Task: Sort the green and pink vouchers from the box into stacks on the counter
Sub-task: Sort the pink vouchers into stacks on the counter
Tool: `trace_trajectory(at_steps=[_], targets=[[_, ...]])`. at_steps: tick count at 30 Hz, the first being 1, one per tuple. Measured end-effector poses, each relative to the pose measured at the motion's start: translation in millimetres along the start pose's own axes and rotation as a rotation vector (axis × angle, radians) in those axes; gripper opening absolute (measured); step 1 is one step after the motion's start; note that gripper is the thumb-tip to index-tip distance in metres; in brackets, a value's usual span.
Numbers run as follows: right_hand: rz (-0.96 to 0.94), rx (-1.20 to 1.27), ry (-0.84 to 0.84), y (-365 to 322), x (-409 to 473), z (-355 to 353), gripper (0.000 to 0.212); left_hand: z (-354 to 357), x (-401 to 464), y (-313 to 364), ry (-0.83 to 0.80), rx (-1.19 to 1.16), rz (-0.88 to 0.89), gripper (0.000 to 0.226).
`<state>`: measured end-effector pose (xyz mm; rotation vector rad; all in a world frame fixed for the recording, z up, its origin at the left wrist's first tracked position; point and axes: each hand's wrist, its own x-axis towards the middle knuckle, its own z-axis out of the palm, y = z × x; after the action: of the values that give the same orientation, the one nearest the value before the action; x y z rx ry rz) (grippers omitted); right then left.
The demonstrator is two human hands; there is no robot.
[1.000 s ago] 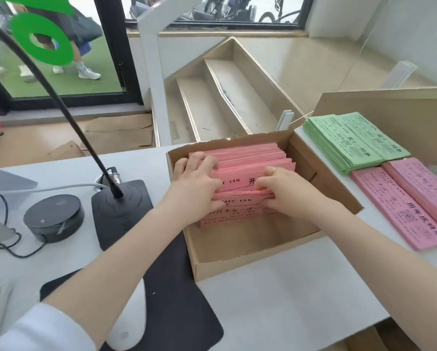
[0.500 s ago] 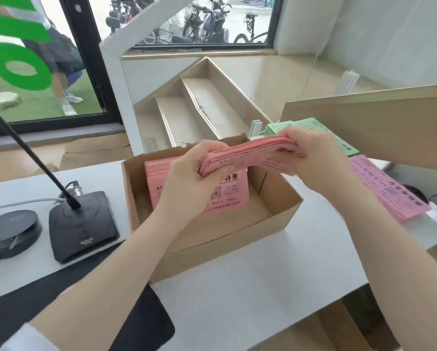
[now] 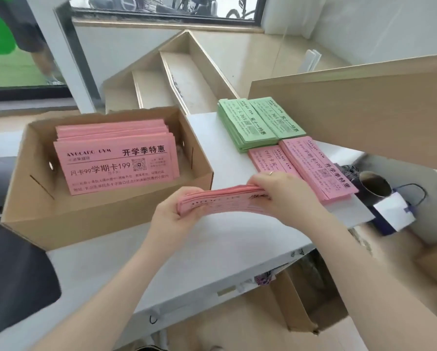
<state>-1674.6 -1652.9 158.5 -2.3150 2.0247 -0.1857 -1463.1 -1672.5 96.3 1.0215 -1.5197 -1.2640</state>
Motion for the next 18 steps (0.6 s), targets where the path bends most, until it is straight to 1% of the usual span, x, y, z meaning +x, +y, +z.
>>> trace_trajectory(at_steps=[2,3,4,7,10,12,13,15,18], targets=[[-0.033,-0.043,-0.097,6,-2,21,0.022,4,-3,-22,-0.022,0.072,-0.1,0.021],[-0.038,-0.047,-0.111,10,-4,28,0.025,6,-6,-31,-0.015,0.104,-0.142,0.025],[-0.029,-0.009,-0.082,17,-4,31,0.028,6,-6,-37,0.003,0.116,-0.167,0.031],[0.067,0.295,0.014,46,-9,29,0.03,9,-4,-41,0.08,0.075,-0.177,0.039],[0.249,0.756,-0.038,69,-21,37,0.029,16,-3,-42,0.108,-0.015,-0.172,0.036],[0.334,1.089,-0.06,69,-25,51,0.031,23,-3,-44,0.11,-0.054,-0.17,0.032],[0.33,1.18,-0.045,67,-26,58,0.03,26,-4,-45,0.109,-0.07,-0.17,0.031],[0.303,1.228,0.009,65,-26,70,0.025,32,-4,-43,0.104,-0.101,-0.175,0.03],[0.325,1.3,0.11,69,-26,70,0.019,38,-3,-40,0.07,-0.099,-0.169,0.03]])
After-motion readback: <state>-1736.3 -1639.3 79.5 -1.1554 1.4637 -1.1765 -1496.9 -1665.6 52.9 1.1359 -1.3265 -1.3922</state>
